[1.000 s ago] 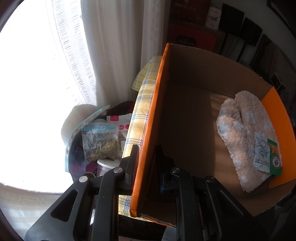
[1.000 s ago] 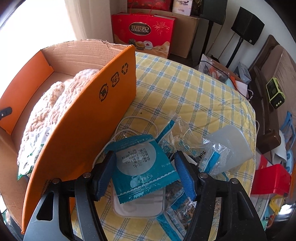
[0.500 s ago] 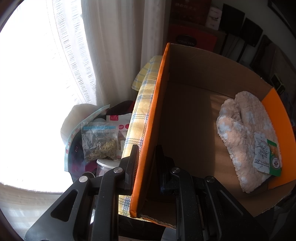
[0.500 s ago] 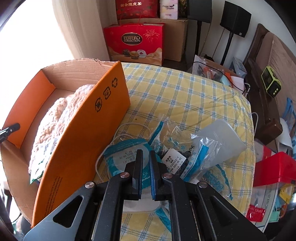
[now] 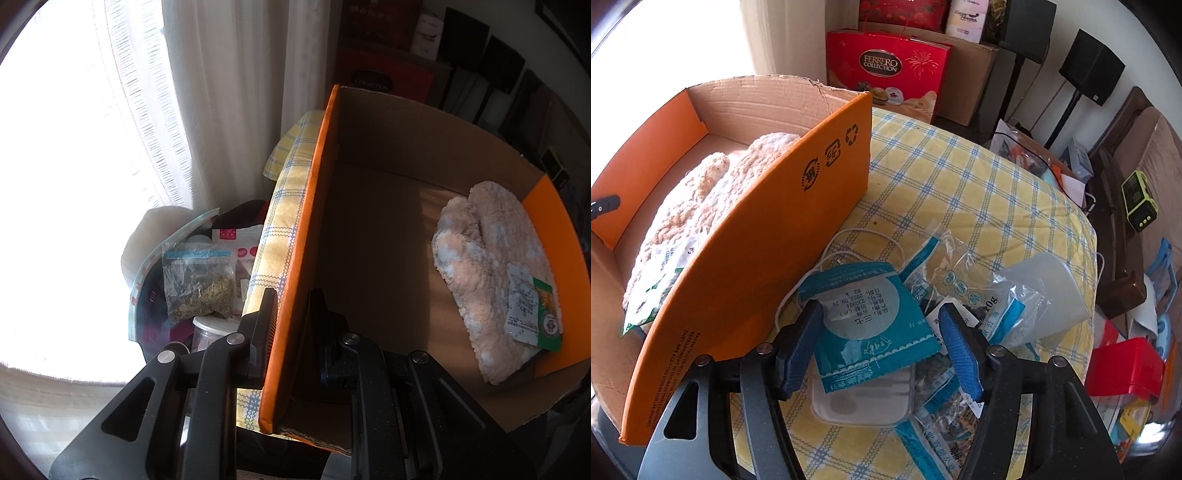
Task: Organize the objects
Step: 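Reach the right gripper into the packet pile and grasp the teal sachet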
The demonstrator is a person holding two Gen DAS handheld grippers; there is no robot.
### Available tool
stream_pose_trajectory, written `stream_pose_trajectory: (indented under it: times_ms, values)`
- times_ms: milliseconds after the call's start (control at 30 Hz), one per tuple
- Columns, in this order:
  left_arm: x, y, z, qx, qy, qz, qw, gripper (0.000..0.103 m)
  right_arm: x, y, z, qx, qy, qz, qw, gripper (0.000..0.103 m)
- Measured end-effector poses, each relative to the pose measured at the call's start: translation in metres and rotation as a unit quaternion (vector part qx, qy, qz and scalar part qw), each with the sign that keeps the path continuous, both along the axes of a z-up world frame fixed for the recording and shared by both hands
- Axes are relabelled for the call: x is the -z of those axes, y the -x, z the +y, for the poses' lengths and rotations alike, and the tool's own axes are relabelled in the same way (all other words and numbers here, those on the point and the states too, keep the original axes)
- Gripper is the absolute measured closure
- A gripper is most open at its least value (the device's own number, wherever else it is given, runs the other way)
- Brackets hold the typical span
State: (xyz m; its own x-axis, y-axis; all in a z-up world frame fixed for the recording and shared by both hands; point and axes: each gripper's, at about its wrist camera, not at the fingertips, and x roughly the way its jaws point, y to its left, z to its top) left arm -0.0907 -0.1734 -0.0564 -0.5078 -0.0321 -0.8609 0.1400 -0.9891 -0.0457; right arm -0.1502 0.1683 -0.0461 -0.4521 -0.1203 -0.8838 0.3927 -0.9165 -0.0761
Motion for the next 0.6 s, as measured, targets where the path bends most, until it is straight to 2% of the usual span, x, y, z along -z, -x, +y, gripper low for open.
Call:
stream_pose_trajectory:
  times_ms: [167, 267, 333, 400, 433, 467, 500, 600]
  values:
    - [0.0, -0.001, 0.0, 0.0, 0.0, 0.0, 1.0, 0.088, 0.003, -0.002, -0.005, -0.012, -0.006, -0.002, 1.0, 0.037]
    - [-0.001, -0.001, 0.0, 0.001, -0.001, 0.0, 1.0, 0.088, 0.004, -0.003, -0.006, -0.014, -0.003, -0.005, 1.0, 0.048]
    - [-0.002, -0.002, -0.001, 0.001, -0.001, 0.0, 1.0, 0.088, 0.004, -0.003, -0.006, -0.015, 0.002, -0.008, 1.0, 0.051]
    - [-0.003, -0.005, -0.002, 0.001, -0.002, 0.0, 1.0, 0.088, 0.003, -0.003, -0.006, -0.013, 0.002, -0.006, 1.0, 0.068]
    - [-0.003, -0.006, -0.002, 0.001, -0.002, 0.0, 1.0, 0.088, 0.002, -0.003, -0.006, -0.008, 0.003, -0.002, 1.0, 0.073]
    - [-0.003, -0.007, -0.002, 0.001, -0.003, -0.001, 1.0, 0.088, 0.0, -0.003, -0.004, 0.002, 0.006, 0.002, 1.0, 0.084]
    - [-0.003, -0.007, -0.002, 0.001, -0.003, -0.001, 1.0, 0.088, -0.002, -0.002, 0.0, 0.011, 0.016, 0.003, 1.0, 0.089]
    - [-0.002, -0.002, -0.001, 0.001, -0.006, -0.001, 1.0, 0.088, -0.009, 0.0, 0.008, 0.025, 0.049, -0.002, 0.998, 0.093]
